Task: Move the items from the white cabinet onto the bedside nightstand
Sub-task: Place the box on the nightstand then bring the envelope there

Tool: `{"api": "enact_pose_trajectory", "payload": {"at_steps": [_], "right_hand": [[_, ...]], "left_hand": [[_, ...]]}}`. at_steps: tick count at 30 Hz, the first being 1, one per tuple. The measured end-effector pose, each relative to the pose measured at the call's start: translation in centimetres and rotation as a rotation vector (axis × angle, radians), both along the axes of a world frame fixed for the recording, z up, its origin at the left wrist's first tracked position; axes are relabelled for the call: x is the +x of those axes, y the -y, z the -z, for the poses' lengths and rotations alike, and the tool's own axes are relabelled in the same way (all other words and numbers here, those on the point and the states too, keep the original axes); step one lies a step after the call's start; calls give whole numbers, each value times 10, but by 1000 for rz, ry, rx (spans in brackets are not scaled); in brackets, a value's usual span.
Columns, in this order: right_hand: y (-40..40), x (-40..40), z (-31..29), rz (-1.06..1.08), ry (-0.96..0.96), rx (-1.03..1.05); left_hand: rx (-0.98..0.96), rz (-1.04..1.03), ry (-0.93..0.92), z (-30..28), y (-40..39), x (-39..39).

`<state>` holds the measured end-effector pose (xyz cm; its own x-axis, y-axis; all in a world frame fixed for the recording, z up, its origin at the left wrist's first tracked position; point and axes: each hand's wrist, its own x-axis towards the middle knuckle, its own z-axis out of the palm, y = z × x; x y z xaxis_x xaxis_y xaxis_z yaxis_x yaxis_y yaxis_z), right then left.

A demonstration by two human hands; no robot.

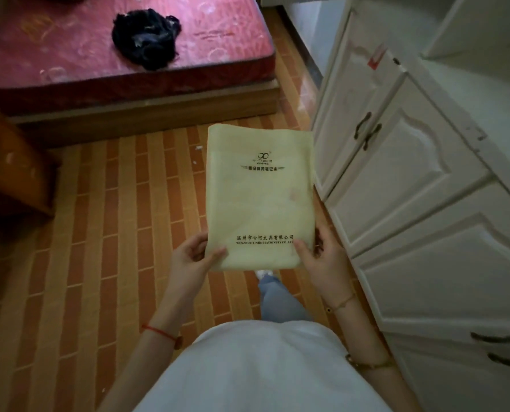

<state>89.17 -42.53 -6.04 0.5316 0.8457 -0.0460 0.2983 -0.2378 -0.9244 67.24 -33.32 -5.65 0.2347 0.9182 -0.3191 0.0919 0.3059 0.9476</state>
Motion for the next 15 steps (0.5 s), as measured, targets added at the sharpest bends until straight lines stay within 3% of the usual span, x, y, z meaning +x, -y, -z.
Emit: {"api": "enact_pose_trajectory", "payload": {"at_steps": [15], "right_hand": [[-297, 78, -24, -450, 34, 62]], "left_hand": [[59, -389, 18, -15, -203, 56]]}}
